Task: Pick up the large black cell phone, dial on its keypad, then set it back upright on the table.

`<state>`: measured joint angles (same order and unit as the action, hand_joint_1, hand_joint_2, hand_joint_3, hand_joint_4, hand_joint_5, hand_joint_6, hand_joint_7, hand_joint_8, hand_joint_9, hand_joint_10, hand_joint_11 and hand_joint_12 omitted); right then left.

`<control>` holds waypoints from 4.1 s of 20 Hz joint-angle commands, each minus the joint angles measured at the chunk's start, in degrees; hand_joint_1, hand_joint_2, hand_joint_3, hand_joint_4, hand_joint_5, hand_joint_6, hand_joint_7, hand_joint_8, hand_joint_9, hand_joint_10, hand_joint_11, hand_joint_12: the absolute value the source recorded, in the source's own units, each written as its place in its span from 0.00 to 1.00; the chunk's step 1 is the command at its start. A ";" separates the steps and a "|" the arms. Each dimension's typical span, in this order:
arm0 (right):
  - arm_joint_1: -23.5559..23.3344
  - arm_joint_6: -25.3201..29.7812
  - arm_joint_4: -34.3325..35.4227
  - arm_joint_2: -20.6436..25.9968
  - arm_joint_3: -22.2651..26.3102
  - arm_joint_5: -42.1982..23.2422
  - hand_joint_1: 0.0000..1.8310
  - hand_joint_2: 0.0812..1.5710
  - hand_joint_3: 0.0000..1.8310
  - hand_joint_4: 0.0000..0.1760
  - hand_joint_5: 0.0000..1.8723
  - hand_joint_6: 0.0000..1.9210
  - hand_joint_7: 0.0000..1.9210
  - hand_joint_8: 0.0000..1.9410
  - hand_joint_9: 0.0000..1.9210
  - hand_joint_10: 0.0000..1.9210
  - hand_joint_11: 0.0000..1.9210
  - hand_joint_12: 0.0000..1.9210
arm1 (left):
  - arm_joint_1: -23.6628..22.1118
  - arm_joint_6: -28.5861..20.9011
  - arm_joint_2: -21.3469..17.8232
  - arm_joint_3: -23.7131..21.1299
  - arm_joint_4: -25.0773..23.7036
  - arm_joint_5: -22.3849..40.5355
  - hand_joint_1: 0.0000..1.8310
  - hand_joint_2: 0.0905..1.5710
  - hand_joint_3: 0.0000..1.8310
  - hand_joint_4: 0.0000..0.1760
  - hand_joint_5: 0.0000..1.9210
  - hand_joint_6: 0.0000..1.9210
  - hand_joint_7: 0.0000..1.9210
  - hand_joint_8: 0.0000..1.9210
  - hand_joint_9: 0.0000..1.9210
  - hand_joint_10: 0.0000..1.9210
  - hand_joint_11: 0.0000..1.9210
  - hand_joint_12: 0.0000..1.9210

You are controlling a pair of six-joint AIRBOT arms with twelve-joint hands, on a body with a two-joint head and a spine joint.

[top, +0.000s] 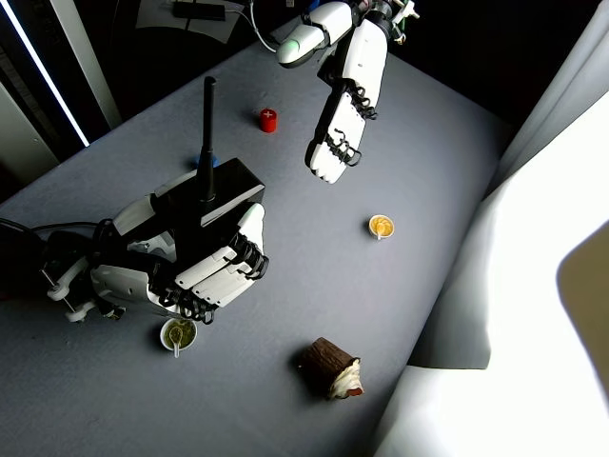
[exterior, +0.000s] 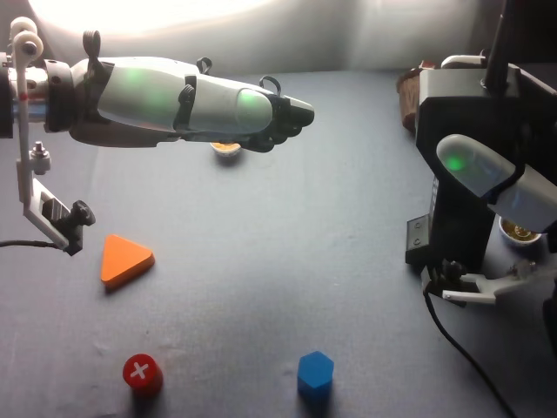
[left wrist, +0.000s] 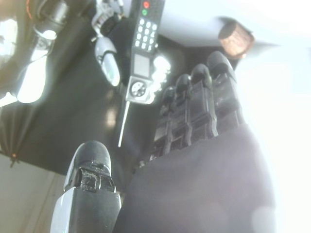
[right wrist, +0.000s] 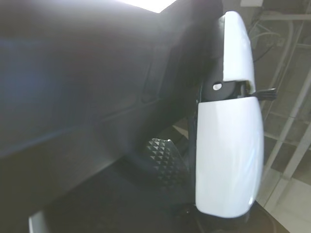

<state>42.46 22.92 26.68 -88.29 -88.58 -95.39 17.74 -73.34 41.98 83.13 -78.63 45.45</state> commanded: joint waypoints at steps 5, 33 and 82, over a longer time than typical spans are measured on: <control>0.25 -0.11 -0.56 0.86 -0.61 -5.76 0.67 0.70 0.00 0.00 0.41 0.11 0.45 0.03 0.45 0.09 0.32 0.57 | -1.84 -0.25 -0.73 -0.44 4.62 2.40 0.00 0.76 0.00 0.00 0.05 0.00 0.05 0.00 0.04 0.00 0.00 0.12; 0.17 -2.59 -1.08 3.14 4.26 -5.76 0.33 0.62 0.00 0.17 0.04 0.00 0.00 0.00 0.00 0.00 0.00 0.02 | -2.32 -0.27 -1.96 -1.65 5.47 2.54 0.00 0.75 0.00 0.00 0.05 0.00 0.06 0.00 0.05 0.00 0.00 0.13; 0.14 -3.40 -2.51 7.59 5.57 -5.74 0.10 0.57 0.00 0.46 0.00 0.00 0.00 0.00 0.00 0.00 0.00 0.00 | -0.58 0.32 -2.55 -3.47 4.38 2.45 0.00 0.77 0.00 0.00 0.05 0.00 0.06 0.00 0.05 0.00 0.00 0.15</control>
<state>42.44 19.25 25.21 -81.30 -82.83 -94.76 18.31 -72.69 39.94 79.92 -78.76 45.45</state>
